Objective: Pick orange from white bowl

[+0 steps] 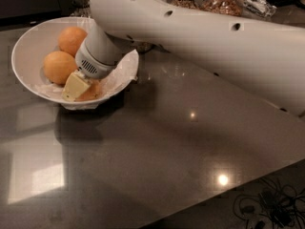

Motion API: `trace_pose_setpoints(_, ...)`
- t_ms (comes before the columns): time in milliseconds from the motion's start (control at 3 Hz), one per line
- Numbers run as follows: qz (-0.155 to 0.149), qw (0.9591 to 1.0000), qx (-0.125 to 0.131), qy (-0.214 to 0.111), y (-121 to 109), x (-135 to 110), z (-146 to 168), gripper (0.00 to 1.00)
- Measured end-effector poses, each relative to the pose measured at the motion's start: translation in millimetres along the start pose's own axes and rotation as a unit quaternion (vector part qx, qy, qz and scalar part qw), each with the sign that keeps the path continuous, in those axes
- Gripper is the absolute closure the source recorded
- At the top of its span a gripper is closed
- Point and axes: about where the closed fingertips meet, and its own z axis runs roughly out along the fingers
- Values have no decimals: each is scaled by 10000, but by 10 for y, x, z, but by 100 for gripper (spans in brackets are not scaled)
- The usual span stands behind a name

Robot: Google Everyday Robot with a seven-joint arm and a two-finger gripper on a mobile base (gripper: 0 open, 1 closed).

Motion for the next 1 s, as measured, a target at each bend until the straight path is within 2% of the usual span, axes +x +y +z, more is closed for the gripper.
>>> trace_pose_setpoints(667, 108, 9999, -84, 14, -11, 42, 27, 31)
trace_pose_setpoints(1000, 153, 9998, -97, 11, -26, 85, 56, 37)
